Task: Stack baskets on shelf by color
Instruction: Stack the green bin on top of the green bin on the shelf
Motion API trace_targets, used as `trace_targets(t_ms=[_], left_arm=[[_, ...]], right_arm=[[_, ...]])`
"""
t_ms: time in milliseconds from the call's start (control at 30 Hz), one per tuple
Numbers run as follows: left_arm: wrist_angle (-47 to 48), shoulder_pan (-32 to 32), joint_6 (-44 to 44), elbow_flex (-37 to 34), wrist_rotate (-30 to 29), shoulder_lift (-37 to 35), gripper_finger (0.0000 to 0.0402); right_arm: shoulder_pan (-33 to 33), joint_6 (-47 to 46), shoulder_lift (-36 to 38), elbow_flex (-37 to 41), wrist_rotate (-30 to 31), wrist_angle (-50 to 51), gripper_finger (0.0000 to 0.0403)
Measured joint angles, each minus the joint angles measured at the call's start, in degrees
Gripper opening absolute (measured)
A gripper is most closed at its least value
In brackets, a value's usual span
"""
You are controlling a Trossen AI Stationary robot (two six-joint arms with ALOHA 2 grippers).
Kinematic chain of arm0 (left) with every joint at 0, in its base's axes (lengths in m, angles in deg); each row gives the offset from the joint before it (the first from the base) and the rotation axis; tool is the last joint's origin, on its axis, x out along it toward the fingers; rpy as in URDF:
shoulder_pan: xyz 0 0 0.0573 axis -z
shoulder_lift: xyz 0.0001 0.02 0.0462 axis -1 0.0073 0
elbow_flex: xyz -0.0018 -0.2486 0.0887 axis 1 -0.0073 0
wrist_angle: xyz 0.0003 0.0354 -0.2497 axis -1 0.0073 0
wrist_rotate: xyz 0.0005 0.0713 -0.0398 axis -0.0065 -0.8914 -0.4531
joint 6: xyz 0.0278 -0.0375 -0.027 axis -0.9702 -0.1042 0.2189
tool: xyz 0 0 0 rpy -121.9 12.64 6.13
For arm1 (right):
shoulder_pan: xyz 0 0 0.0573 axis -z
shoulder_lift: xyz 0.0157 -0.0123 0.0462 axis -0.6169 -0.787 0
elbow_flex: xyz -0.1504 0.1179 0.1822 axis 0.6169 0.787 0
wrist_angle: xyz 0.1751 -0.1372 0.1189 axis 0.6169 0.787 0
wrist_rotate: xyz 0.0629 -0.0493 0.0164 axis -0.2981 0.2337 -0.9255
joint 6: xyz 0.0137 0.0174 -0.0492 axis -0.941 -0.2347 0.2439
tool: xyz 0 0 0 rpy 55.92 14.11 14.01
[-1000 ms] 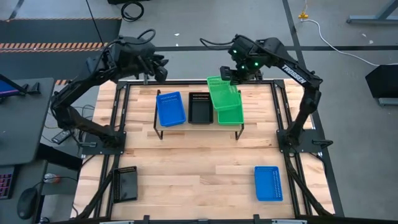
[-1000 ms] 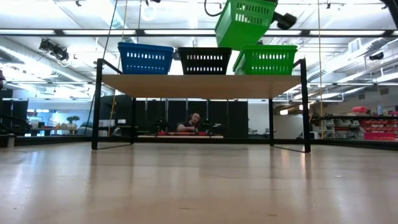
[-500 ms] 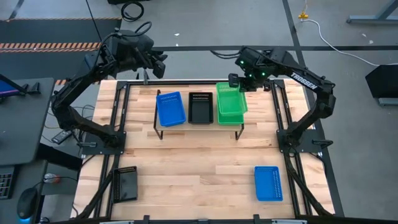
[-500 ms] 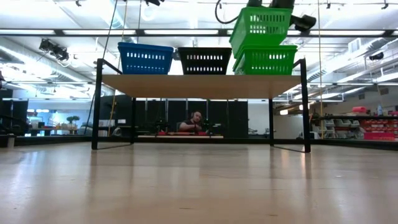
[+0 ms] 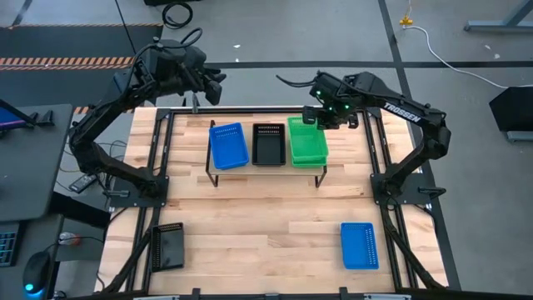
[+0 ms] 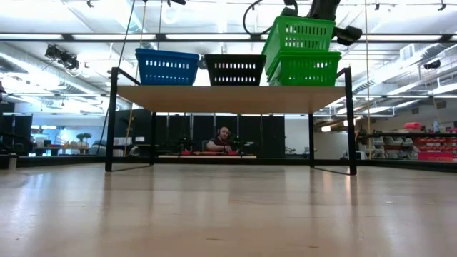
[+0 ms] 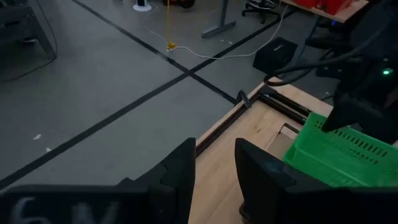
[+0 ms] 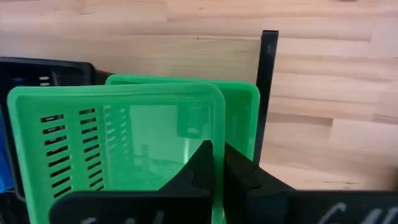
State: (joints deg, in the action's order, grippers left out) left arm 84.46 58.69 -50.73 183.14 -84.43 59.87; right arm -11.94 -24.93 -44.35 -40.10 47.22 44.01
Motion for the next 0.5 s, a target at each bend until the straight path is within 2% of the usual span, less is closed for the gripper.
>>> trace_targets(t_ms=[200, 500], left_arm=[[0.42, 0.0, 2.1, 0.0, 2.42, 0.0, 0.0119], [0.99, 0.0, 3.72, 0.0, 2.53, 0.0, 0.0119]], right_arm=[[0.04, 0.23, 0.13, 0.41, 0.07, -0.47, 0.0016], [0.04, -1.1, 2.01, 0.41, 3.06, 0.05, 0.0016]])
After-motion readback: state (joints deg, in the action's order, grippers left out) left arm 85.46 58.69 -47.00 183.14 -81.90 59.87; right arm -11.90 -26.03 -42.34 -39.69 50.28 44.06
